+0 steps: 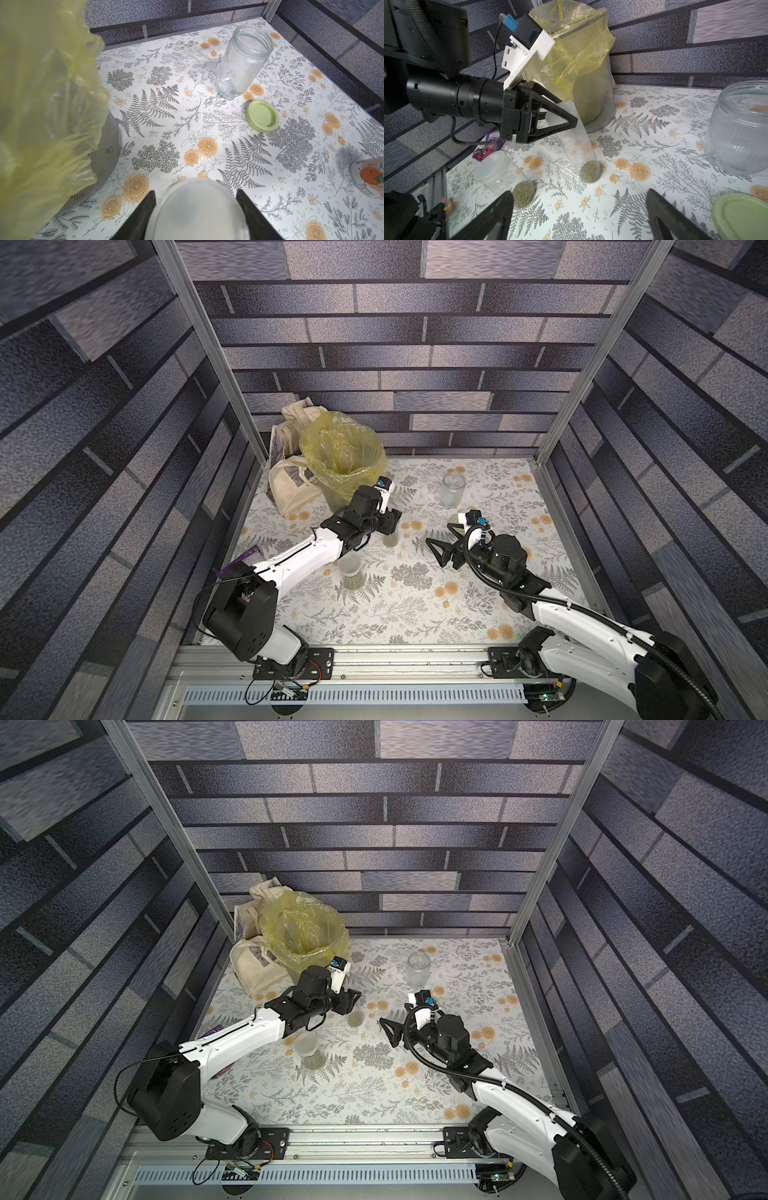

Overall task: Empty moldy mung beans from jars
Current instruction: Pick up the jar from the center of the board.

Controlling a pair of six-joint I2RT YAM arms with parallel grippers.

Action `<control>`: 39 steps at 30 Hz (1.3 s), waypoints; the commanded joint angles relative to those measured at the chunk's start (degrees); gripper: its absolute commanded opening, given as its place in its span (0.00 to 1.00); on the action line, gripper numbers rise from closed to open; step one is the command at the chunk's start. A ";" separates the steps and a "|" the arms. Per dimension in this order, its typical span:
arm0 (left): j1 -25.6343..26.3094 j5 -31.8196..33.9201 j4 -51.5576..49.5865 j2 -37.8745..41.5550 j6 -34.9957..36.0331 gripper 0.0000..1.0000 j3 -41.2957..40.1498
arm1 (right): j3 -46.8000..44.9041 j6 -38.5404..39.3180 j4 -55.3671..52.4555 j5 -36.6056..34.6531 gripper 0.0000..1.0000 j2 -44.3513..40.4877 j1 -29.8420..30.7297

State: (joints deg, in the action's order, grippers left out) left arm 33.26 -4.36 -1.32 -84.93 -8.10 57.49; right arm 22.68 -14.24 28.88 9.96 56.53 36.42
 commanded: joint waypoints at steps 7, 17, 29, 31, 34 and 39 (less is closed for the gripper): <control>-0.43 -2.21 -1.43 1.31 -1.53 0.55 2.43 | -1.92 -1.57 4.57 0.54 1.00 1.55 0.23; -0.47 -3.09 -5.44 6.19 -1.37 0.55 6.06 | -4.74 -7.53 8.38 3.02 1.00 -1.94 0.23; 1.44 -11.30 -4.64 9.68 -3.27 0.57 9.43 | -3.37 2.40 0.89 9.12 1.00 -4.18 0.23; 2.60 -11.27 -5.07 9.69 -2.39 0.57 9.92 | -1.22 5.27 -1.58 10.23 1.00 -2.56 0.23; 4.04 -11.89 -5.72 9.60 -2.01 0.57 10.87 | 1.50 8.09 -3.48 10.95 1.00 0.10 0.23; 5.84 -14.63 -5.87 9.87 -1.83 0.57 11.82 | 3.42 9.41 -1.99 10.27 1.00 2.78 0.23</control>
State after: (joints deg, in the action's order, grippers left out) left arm 38.41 -16.29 -6.98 -76.69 -10.74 66.59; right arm 24.36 -7.38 27.09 19.49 58.63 36.42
